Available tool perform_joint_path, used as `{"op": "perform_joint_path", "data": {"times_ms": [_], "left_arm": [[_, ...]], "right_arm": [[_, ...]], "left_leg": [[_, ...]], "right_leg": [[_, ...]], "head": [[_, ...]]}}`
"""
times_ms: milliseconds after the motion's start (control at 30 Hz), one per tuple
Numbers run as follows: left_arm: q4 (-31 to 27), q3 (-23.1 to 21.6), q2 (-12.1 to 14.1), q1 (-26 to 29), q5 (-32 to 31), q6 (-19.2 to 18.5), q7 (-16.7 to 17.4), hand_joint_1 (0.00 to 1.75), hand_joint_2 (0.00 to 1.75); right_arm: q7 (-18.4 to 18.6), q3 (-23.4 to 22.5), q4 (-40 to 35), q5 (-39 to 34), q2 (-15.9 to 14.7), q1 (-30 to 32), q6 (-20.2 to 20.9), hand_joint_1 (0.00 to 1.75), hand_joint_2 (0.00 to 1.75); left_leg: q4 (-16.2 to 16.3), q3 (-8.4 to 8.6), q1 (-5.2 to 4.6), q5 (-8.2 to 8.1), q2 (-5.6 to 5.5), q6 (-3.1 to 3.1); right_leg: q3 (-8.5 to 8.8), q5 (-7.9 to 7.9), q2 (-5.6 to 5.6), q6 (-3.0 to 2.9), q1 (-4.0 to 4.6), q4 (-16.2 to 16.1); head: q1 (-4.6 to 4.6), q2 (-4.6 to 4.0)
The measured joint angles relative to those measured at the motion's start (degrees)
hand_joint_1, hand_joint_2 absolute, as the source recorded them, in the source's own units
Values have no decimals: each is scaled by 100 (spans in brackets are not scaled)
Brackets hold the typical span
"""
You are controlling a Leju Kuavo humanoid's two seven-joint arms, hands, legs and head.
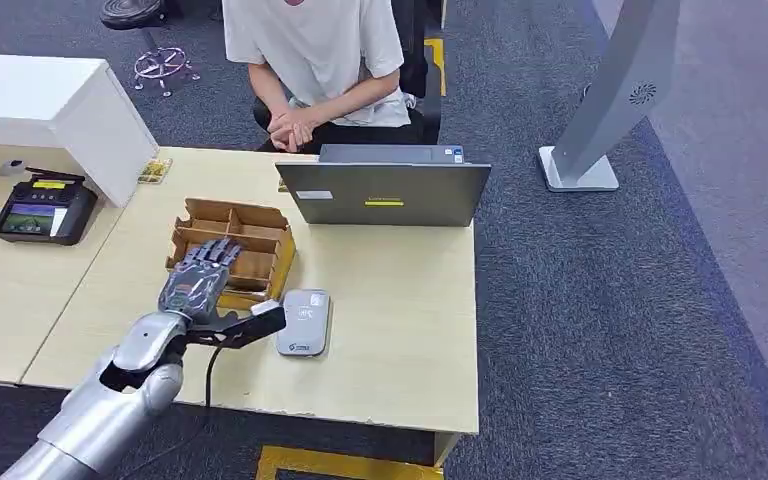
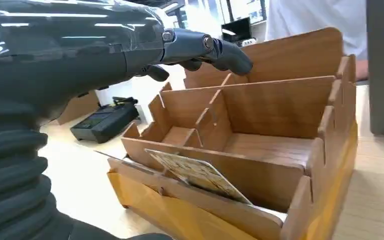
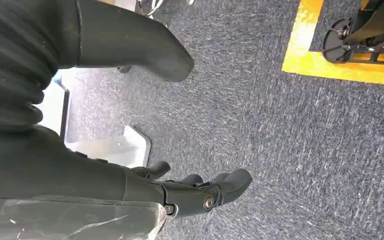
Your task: Pass the card to the sensor for recognition and then transmit it.
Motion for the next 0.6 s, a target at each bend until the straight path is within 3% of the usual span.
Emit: {"op": "perform_joint_path", "data": {"times_ms": [600], "left_arm": [[55, 195, 4, 111, -15, -4, 50, 0, 175]], "right_arm": [[0, -44, 0, 94, 0, -1, 0, 0, 175]], "left_leg": [[0, 0, 0, 0, 0, 0]], "right_leg": [[0, 0, 0, 0, 0, 0]], "head": [[0, 0]]}}
